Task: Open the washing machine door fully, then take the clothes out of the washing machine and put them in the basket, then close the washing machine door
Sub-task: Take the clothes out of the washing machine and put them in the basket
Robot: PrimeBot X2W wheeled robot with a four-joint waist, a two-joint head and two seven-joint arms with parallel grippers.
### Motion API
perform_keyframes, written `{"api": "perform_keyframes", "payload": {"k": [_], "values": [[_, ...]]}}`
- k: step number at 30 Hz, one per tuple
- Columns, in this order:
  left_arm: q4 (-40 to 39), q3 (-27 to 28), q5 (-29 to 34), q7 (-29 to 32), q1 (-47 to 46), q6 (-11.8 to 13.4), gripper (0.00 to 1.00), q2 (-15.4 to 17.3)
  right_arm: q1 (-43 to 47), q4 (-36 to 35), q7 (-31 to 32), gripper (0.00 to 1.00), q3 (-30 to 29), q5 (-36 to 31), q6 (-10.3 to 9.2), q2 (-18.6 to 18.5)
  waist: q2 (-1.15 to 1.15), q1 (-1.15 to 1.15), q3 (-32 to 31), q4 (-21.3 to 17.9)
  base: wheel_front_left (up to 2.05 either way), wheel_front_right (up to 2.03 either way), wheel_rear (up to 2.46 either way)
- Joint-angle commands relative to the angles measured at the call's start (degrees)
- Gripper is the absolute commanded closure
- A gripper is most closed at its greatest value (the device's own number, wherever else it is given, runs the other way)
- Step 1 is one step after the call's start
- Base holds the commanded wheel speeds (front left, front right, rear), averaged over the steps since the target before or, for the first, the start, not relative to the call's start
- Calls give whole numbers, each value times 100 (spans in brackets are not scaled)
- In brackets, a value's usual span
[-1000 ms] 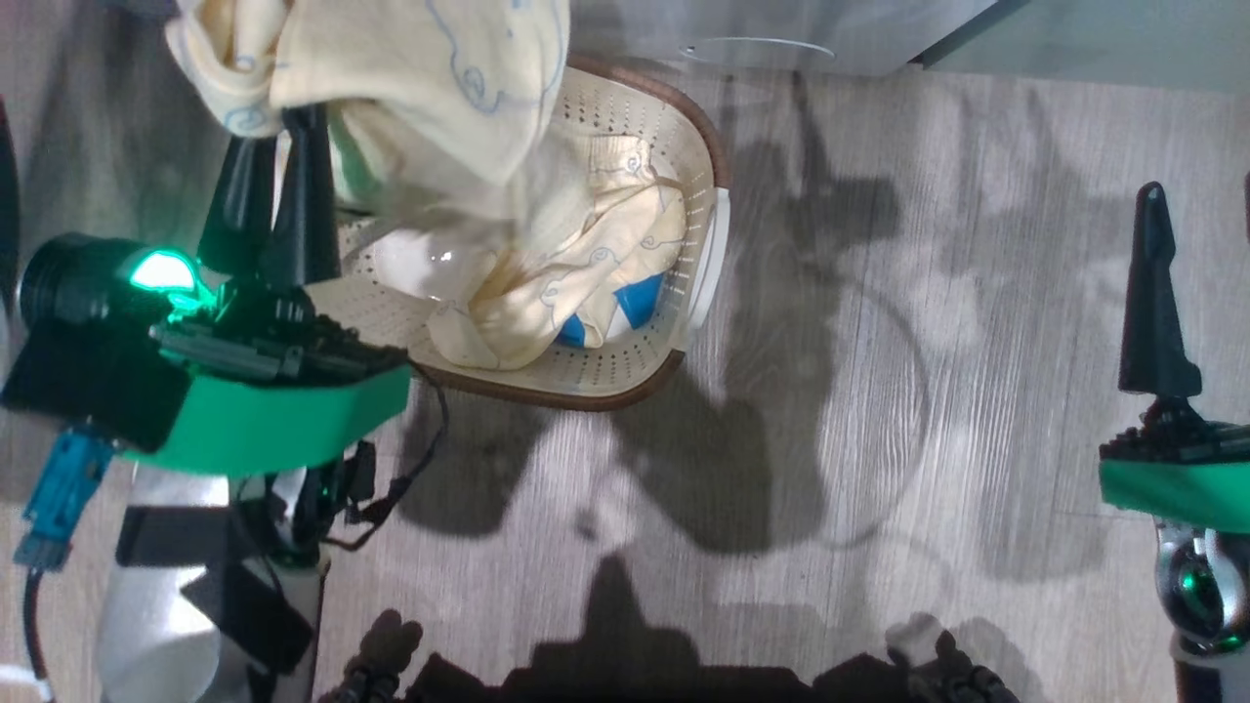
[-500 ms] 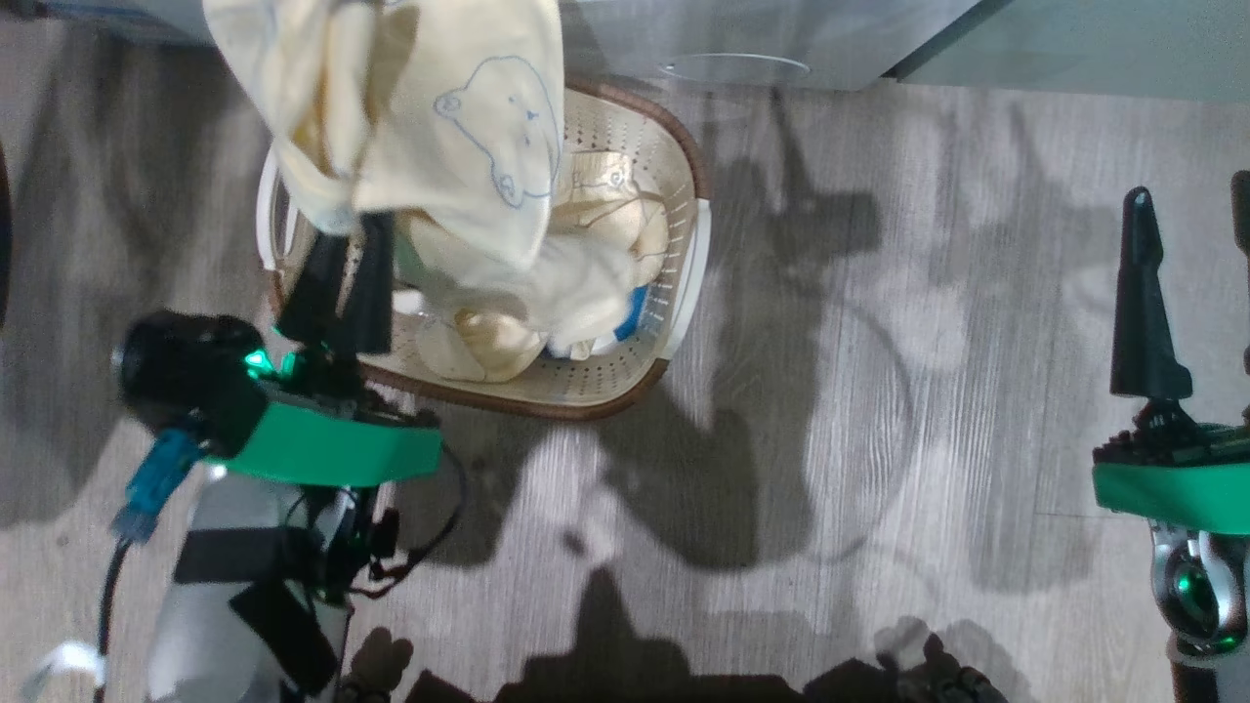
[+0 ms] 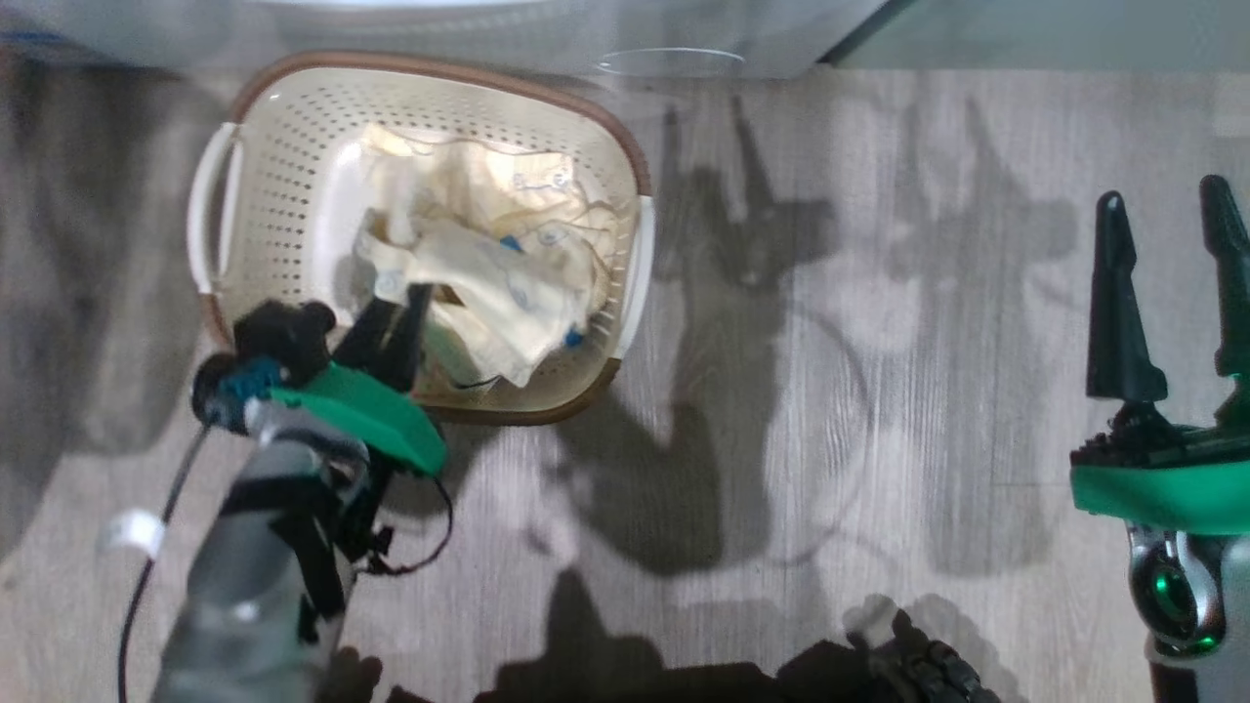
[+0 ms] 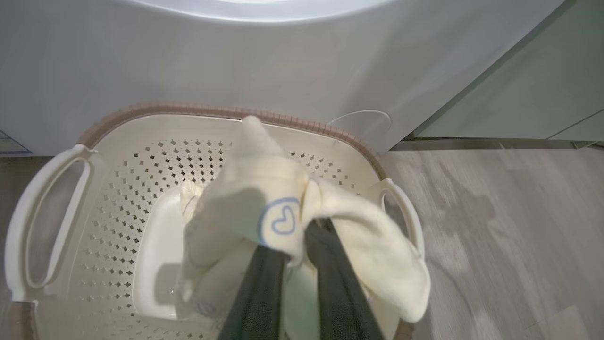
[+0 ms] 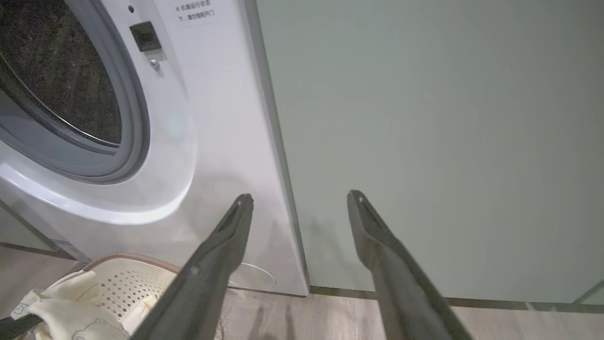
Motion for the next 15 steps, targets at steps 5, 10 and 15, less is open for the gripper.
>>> {"api": "perform_keyframes", "payload": {"k": [5, 10, 15], "values": [[859, 223, 1, -30, -454, -51, 100, 312, 16, -146, -37, 0, 109, 68, 25, 16, 0, 0, 134, -232, 0, 0, 0], [1923, 257, -38, -30, -1096, -51, 100, 444, -24, -142, -37, 0, 147, 114, 25, 42, 0, 0, 256, -400, 0, 0, 0], [2775, 189, -53, -24, -1669, -63, 100, 504, -58, -114, -37, 0, 181, 168, 25, 54, 0, 0, 321, -511, 0, 0, 0]]}}
